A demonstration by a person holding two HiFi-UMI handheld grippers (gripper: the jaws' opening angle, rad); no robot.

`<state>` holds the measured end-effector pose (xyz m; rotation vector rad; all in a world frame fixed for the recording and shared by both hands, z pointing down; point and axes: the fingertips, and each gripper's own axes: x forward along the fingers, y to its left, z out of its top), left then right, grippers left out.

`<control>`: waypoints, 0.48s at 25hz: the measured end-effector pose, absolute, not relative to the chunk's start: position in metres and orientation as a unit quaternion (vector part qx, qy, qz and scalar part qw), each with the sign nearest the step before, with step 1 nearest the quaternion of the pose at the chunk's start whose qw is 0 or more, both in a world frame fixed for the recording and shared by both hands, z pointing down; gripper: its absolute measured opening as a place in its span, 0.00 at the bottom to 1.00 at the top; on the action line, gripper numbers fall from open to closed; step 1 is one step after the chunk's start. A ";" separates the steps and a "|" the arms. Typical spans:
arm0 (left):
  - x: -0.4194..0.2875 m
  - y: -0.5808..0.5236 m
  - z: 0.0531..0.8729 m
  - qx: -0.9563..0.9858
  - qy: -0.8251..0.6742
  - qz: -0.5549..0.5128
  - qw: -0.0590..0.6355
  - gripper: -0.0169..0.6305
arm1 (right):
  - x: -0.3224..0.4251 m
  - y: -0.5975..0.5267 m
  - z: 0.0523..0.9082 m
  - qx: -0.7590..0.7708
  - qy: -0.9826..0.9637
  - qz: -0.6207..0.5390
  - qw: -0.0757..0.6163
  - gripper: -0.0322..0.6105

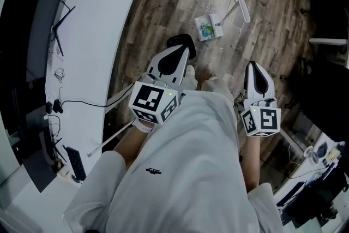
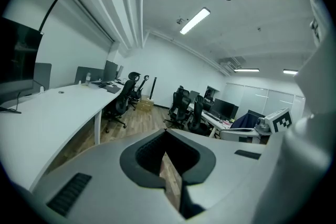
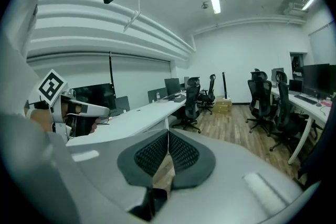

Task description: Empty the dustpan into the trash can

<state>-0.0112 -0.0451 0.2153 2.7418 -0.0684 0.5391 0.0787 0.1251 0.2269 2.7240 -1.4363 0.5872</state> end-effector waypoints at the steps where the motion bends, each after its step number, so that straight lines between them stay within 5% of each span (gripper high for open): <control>1: -0.007 -0.044 0.215 0.966 -0.026 0.191 0.175 0.04 | 0.083 0.126 0.228 0.868 -0.459 0.190 0.005 0.07; 12: 0.034 -0.035 0.233 0.953 -0.069 0.227 0.187 0.04 | 0.146 0.122 0.256 0.840 -0.499 0.214 0.018 0.07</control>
